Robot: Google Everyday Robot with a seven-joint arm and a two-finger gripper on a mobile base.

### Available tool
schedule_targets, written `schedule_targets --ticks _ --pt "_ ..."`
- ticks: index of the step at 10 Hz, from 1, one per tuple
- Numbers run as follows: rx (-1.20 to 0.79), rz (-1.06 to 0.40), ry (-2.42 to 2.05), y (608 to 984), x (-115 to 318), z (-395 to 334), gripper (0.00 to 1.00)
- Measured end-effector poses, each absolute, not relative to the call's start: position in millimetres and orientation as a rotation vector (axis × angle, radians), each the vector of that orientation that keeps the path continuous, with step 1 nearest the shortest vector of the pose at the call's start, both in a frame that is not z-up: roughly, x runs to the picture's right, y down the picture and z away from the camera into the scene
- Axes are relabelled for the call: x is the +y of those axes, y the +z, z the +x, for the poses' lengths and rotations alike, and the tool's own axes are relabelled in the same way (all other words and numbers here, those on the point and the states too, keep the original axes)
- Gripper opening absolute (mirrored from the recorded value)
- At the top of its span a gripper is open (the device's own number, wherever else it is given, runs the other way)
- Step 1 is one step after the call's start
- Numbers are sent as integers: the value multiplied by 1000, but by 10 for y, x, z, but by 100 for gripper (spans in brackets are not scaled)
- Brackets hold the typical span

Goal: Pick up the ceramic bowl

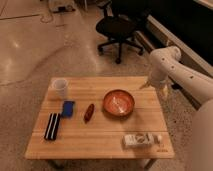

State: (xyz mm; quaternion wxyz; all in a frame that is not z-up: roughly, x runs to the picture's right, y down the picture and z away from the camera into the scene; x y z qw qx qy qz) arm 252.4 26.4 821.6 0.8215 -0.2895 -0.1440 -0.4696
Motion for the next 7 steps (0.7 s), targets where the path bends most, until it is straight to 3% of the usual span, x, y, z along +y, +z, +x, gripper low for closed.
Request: schedule_targets --ticks 7 --pt "-338 -598 -1076 8454 454 1932 80"
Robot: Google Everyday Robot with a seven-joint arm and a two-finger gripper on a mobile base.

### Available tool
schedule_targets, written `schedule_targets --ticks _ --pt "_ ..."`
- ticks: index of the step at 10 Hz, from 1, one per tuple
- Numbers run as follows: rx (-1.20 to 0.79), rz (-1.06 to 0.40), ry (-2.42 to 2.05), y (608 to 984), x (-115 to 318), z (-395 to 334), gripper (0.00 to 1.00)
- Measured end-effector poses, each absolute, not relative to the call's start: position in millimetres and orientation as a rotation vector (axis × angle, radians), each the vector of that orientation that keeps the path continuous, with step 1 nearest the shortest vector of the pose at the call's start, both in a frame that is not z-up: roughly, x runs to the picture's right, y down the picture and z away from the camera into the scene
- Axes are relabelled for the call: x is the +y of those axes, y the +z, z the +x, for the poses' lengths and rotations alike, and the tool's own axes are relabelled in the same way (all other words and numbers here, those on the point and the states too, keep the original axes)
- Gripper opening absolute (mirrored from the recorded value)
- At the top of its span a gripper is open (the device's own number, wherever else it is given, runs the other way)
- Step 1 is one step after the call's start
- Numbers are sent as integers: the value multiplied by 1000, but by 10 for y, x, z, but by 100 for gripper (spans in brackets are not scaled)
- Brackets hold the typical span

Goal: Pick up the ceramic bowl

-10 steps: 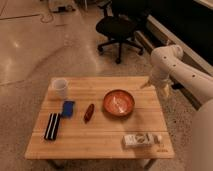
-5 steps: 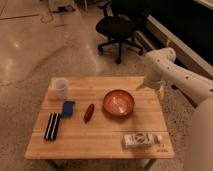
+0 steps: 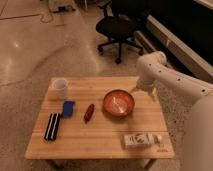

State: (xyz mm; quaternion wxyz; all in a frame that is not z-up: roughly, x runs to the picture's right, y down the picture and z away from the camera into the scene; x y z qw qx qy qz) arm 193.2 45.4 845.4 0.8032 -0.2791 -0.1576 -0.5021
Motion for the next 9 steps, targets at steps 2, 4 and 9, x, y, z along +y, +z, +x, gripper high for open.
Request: schedule_targets --ticks 2,4,9 --pt "-346 -595 -1086 8543 515 1845 80" --pt "-356 -594 -1102 8640 594 1767 80" --pt "-371 -591 -1106 8982 841 1564 80"
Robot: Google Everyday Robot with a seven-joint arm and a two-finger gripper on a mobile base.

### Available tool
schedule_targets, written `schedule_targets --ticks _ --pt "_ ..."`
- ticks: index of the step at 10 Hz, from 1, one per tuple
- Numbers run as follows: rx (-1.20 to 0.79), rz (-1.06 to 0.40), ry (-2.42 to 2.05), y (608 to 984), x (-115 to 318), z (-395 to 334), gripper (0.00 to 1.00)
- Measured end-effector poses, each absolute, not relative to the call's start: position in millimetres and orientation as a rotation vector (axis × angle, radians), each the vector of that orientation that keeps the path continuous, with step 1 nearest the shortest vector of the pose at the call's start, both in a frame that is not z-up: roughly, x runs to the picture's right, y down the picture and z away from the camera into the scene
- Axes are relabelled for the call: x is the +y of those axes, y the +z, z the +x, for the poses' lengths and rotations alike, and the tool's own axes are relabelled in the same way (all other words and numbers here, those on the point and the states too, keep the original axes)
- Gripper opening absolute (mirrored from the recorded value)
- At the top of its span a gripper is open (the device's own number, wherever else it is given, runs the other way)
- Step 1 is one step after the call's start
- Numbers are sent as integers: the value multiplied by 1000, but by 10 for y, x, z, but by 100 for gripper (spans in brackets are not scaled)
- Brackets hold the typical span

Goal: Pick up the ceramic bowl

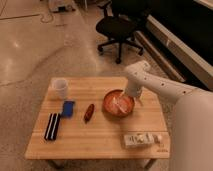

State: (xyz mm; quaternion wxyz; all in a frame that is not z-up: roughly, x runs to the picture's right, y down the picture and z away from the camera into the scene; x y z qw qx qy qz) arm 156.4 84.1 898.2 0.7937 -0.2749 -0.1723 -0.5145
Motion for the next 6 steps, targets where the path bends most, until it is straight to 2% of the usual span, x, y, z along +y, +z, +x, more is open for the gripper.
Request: schedule_targets --ticks 2,4,5,6 --pt "-375 -585 -1108 9109 909 1486 80" --pt "-381 -588 -1092 9193 965 1516 64" --pt "-387 -588 -1082 9220 985 1523 60" --pt "-397 -586 -1074 9262 1023 1535 50"
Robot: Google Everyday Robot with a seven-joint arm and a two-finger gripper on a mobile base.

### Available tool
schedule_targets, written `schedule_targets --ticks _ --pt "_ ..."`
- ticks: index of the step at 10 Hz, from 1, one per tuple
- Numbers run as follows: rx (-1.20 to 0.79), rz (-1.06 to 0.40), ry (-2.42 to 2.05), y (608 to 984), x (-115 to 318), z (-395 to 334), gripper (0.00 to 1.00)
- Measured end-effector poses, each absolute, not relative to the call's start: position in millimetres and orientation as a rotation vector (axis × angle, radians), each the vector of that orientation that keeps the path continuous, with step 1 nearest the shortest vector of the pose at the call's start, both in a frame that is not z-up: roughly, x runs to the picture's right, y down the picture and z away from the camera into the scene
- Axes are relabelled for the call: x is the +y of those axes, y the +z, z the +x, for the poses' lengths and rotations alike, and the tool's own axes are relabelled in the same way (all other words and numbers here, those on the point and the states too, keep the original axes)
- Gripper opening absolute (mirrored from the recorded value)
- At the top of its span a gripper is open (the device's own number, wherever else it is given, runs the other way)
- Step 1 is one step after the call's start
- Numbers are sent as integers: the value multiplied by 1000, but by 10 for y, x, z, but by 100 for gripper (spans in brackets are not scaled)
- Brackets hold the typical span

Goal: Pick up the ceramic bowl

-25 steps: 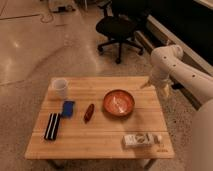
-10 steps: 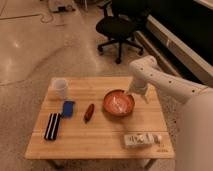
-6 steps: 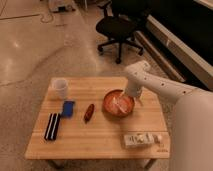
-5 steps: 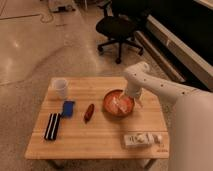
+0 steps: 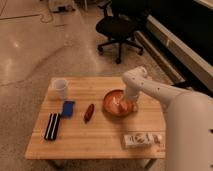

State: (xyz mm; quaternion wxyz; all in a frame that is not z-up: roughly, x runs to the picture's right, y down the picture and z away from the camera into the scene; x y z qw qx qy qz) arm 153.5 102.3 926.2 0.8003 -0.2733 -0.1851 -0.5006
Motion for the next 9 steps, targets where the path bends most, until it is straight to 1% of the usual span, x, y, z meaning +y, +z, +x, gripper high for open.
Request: schedule_targets --ticks 1,2,4,5,6,7,9 --pt "-401 -585 -1070 9275 1036 1547 43" --pt "-410 -583 -1068 9292 1039 1533 33" --pt "-418 -579 -1066 9296 1046 1525 29" --pt "-417 -577 -1067 9292 1037 1526 22" --pt "-418 -575 -1069 9293 1030 1501 11" --pt "-419 -572 -1071 9273 1015 1490 9" --pt "-415 -549 -1069 9102 851 1525 9"
